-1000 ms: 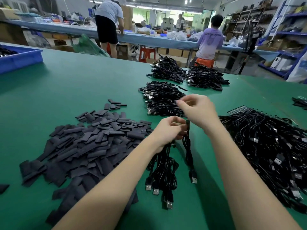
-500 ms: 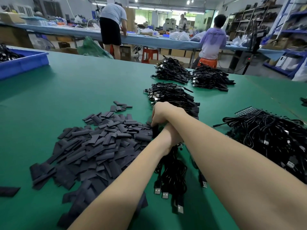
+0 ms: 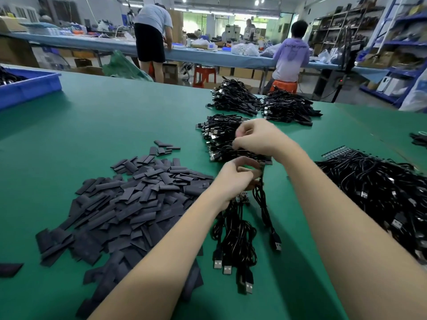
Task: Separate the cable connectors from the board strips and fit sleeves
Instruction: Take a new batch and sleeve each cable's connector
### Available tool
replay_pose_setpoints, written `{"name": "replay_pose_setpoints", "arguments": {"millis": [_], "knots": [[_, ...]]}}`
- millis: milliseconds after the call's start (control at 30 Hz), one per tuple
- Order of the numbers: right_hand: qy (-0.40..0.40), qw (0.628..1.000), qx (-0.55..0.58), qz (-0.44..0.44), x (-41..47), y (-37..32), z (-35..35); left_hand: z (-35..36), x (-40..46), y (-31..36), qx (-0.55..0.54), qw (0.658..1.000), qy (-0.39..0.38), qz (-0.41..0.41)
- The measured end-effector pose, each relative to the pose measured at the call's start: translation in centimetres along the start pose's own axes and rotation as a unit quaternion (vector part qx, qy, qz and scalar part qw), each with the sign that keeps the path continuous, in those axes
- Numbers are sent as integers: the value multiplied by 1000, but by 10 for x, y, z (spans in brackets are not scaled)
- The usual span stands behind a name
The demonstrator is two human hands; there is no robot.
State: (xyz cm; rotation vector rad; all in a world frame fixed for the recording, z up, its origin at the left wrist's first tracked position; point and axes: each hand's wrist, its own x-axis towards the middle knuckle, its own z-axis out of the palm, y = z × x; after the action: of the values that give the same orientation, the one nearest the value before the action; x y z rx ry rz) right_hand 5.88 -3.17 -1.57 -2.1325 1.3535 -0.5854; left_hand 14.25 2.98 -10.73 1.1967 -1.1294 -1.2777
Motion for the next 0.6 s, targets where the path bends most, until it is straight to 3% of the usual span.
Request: {"name": "replay_pose_setpoints", "arguments": {"millis": [100, 233, 467, 600], "knots": [[81, 974, 209, 18, -39, 43, -17, -4, 2, 1, -5, 1000, 2, 2], [70, 916, 387, 84, -76, 84, -2, -6, 2, 2, -4, 1000, -11, 0], [60, 844, 525, 89, -89, 100, 19, -7, 2, 4, -18, 999, -38, -3], [80, 838, 533, 80, -91, 98, 17, -10, 2, 5, -47, 996, -68, -17]]}}
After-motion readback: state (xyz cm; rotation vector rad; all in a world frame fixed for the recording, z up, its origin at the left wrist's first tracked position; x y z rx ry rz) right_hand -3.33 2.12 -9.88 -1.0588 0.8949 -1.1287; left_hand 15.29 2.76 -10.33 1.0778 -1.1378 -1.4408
